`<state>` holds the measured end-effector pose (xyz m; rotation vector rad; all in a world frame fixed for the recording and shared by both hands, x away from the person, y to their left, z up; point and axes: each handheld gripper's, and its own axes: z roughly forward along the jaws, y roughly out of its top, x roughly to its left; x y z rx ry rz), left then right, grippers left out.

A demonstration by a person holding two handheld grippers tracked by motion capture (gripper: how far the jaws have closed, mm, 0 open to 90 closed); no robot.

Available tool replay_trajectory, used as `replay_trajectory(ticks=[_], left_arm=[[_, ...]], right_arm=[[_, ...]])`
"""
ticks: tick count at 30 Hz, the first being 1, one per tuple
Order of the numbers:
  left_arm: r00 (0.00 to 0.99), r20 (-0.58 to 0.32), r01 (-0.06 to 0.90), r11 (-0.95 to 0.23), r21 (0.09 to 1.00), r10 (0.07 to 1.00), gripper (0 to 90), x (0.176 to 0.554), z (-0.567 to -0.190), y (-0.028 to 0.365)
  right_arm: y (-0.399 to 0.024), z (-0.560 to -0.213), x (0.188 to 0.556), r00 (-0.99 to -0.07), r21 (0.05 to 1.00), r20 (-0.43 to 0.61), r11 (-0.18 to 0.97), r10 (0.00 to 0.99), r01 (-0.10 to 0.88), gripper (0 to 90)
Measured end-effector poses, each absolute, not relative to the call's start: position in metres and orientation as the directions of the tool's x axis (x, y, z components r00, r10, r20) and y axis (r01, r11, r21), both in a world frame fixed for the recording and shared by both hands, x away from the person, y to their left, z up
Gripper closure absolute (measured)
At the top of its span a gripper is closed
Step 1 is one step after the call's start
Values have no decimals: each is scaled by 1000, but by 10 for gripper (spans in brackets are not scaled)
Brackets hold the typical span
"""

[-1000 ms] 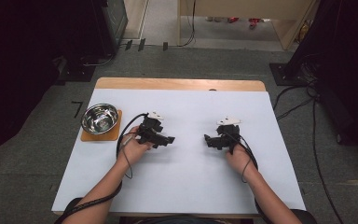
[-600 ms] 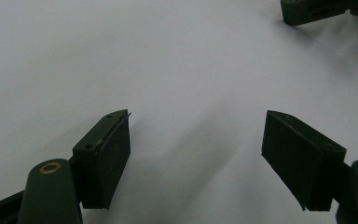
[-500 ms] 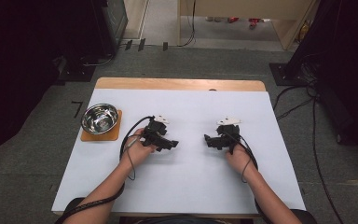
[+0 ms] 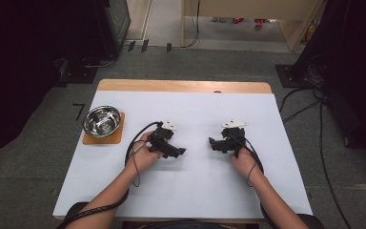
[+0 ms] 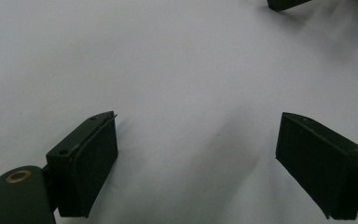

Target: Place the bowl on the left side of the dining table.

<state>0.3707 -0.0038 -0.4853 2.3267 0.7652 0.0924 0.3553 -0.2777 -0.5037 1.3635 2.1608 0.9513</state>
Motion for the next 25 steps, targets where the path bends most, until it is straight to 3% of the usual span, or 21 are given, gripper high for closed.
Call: replay_trajectory(ticks=[25], left_arm=[[830,-195,508,-565,650,522,100,375,-487,4]], right_arm=[[-278,-504,355,-436,731,15,288,900,618,100]])
